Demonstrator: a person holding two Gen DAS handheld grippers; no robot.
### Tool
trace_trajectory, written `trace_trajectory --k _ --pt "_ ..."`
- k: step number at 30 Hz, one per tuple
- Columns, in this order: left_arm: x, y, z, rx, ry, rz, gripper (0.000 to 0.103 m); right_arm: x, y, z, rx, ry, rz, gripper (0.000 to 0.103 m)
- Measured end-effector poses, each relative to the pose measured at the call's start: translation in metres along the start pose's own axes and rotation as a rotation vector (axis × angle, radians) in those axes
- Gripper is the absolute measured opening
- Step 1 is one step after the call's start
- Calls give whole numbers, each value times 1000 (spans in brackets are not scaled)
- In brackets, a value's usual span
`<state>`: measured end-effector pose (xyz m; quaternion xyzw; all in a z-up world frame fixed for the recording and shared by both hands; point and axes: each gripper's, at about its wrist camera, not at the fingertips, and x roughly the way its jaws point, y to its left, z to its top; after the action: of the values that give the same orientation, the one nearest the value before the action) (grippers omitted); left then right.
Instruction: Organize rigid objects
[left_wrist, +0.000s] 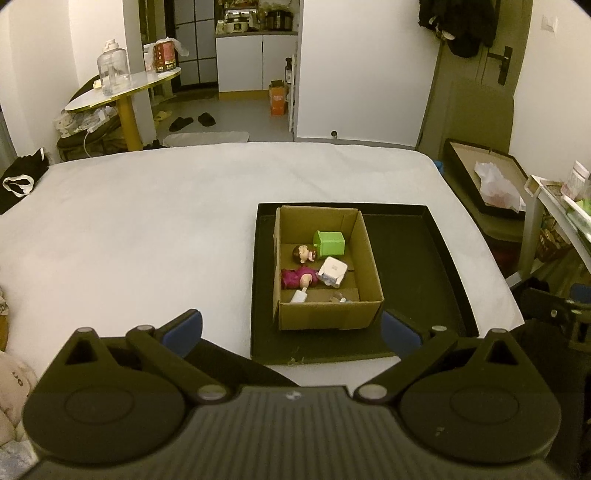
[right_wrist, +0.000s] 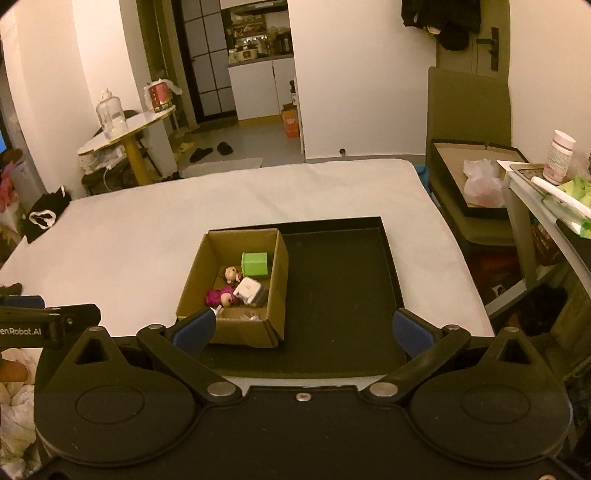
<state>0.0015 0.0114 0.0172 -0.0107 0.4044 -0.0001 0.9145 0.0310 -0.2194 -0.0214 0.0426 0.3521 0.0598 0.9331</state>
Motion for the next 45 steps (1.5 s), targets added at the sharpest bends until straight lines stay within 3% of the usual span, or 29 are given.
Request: trace_trajectory --k 45 --pt "-1 -4 4 -2 5 -7 102 3 -6 0 2 11 -66 103"
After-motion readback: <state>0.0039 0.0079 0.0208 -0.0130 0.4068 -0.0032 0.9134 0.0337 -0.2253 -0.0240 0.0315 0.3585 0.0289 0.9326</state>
